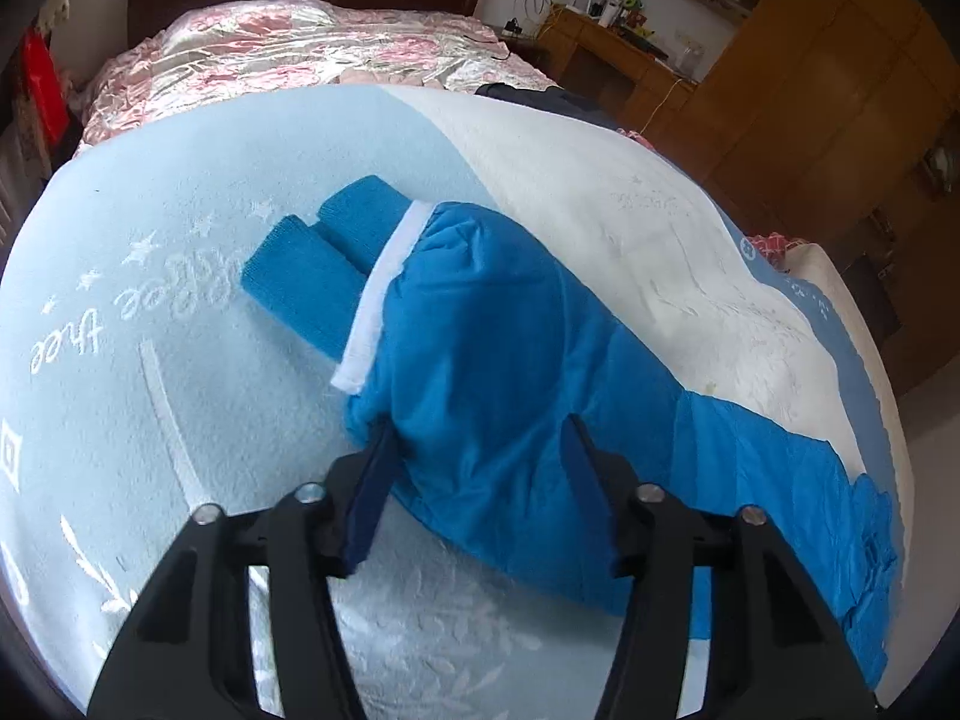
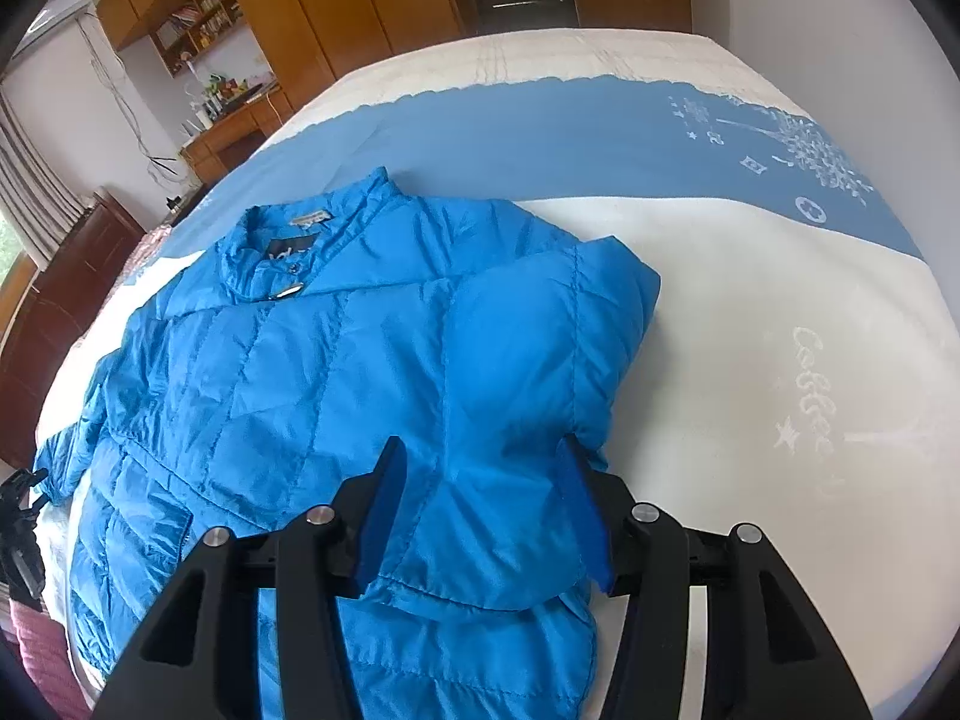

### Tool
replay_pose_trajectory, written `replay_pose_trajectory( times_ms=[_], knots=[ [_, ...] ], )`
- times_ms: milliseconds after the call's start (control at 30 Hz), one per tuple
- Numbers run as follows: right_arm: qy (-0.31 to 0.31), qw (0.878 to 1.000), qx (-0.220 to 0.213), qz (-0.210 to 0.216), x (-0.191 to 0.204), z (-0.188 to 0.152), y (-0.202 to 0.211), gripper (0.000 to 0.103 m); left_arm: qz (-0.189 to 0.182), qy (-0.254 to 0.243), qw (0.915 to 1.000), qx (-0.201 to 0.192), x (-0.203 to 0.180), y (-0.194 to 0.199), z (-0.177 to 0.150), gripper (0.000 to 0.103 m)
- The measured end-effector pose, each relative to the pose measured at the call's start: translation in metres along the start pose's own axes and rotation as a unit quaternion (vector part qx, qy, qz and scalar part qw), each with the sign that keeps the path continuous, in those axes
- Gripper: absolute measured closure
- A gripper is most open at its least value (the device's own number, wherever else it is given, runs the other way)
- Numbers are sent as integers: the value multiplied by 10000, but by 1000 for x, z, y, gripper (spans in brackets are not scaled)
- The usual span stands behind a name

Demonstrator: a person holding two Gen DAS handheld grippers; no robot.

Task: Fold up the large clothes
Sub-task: 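Grasp the other sleeve cuff with the left gripper and lift it, then lay the sleeve across the jacket body with the left gripper and release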

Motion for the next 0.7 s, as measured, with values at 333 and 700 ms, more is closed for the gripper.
replay_pose_trajectory(
  times_ms=[333,700],
  knots=[
    [28,9998,136,-121,-5,-8,-14,50,-187,210,9990,-350,-4,9,6,102],
    [-33,9999,31,91,1,-1,5,50,-1917,-1082,9654,-1400,-167,135,-6,103]
  ],
)
Point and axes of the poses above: each gripper's, at about its wrist camera, not at the fingertips, and y roughly against the way its jaws point, x to its left, z to its top, the point moved 9 cm from there along -y, roughly the way its jaws point, and after that the axes turned 10 degrees about -x, right-handed, at the moved point
